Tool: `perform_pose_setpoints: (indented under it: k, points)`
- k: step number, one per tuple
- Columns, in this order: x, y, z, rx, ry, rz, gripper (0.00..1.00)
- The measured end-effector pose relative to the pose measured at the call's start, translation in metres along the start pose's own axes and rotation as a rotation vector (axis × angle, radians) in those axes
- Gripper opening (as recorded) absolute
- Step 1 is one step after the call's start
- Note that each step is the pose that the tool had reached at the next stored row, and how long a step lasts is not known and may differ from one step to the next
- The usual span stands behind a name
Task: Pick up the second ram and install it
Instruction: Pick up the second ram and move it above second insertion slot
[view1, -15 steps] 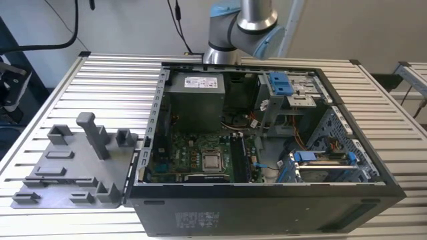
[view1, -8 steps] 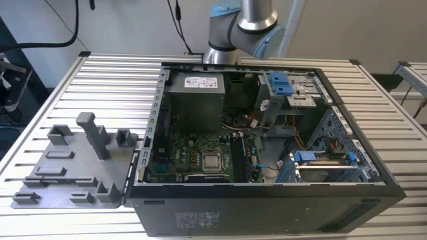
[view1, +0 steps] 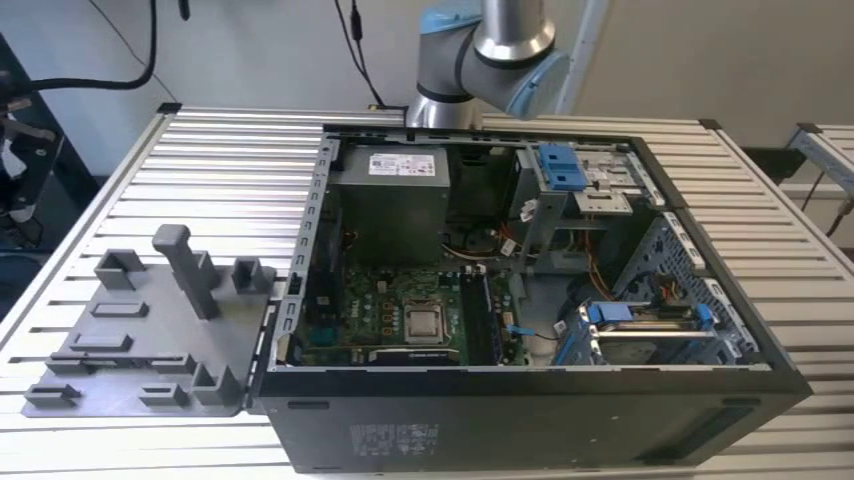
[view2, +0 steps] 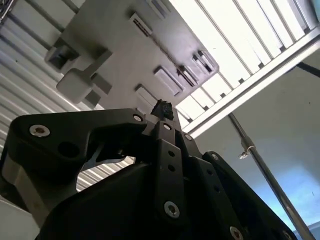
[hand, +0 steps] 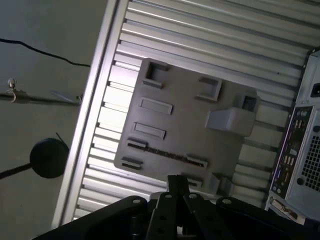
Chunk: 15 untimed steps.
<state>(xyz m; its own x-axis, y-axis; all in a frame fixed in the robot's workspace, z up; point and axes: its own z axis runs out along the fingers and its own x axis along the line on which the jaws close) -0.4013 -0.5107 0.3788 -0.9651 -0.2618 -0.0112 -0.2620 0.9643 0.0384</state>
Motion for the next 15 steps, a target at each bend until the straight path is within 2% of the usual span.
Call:
perform_pose_setpoints:
  k: [6, 15]
  points:
    - [0.0000, 0.0000, 0.0000, -0.0004, 0.0033, -0.084, 0.11]
    - [0.0000, 0.0000, 0.0000, -0.0012, 0.0095, -0.236, 0.11]
